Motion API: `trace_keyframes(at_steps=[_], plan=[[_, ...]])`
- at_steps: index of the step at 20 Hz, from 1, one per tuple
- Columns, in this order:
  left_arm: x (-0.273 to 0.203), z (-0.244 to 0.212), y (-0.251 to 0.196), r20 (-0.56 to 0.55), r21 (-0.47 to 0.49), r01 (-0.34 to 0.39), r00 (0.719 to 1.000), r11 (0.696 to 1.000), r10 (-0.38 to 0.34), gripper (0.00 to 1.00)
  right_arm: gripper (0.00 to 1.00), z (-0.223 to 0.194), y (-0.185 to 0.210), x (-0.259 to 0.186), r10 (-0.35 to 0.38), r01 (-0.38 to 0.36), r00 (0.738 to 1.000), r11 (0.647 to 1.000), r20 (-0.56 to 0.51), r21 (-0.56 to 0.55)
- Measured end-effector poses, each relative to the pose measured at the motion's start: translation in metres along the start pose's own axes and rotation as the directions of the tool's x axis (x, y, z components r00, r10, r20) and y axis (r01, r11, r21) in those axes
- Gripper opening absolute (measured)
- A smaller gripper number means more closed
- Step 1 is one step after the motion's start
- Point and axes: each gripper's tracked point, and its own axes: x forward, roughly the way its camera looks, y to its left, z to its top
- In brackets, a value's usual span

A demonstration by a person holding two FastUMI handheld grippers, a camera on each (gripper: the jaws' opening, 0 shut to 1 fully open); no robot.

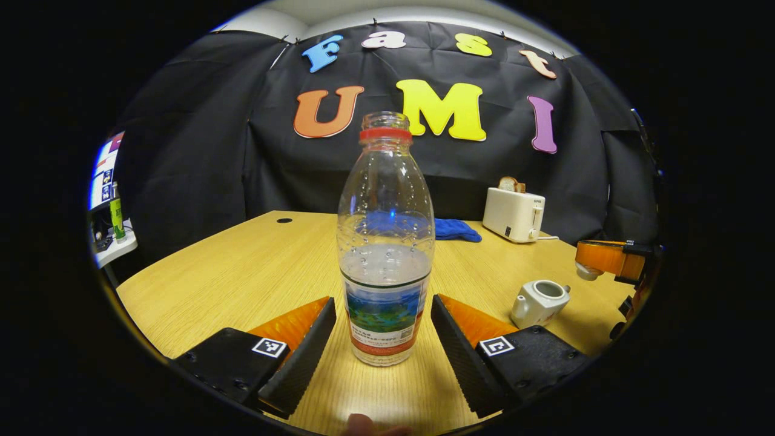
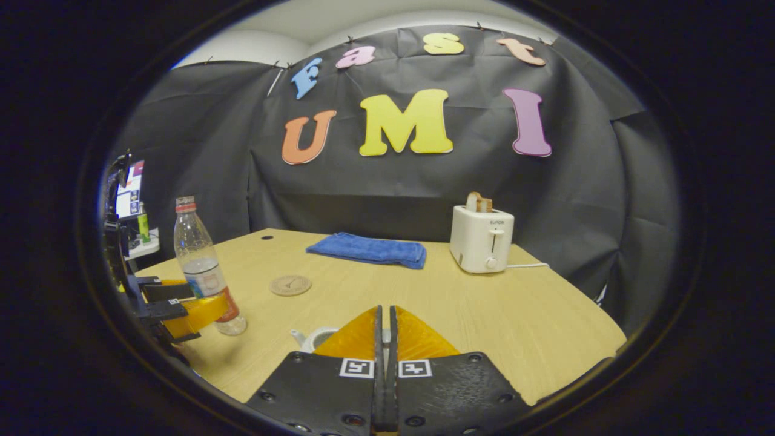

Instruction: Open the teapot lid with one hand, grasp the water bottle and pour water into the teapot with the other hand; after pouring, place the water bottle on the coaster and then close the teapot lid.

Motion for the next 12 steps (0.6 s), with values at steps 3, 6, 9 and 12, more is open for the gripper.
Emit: trace_keyframes(at_steps=[3,6,9,12], plan=[[0.003,0.001,0.003,0.006,0.059,-0.009,1.0,0.998,0.009,0.99,0.0,0.001,-0.006,-0.003,-0.004,0.004,1.0,1.0,0.005,0.006],[0.004,0.003,0.013,0.011,0.119,-0.041,0.999,0.992,0.04,0.8,0.0,0.002,-0.015,-0.006,-0.013,0.013,1.0,1.0,0.007,0.004],[0.004,0.007,0.018,-0.011,0.131,-0.065,0.998,0.989,0.068,0.78,0.0,0.003,-0.025,-0.008,-0.02,0.02,1.0,1.0,0.013,0.019],[-0.005,0.029,0.03,0.02,0.238,-0.11,0.994,0.965,0.108,0.78,0.0,0.004,-0.03,-0.009,-0.016,0.015,1.0,1.0,0.013,0.022]])
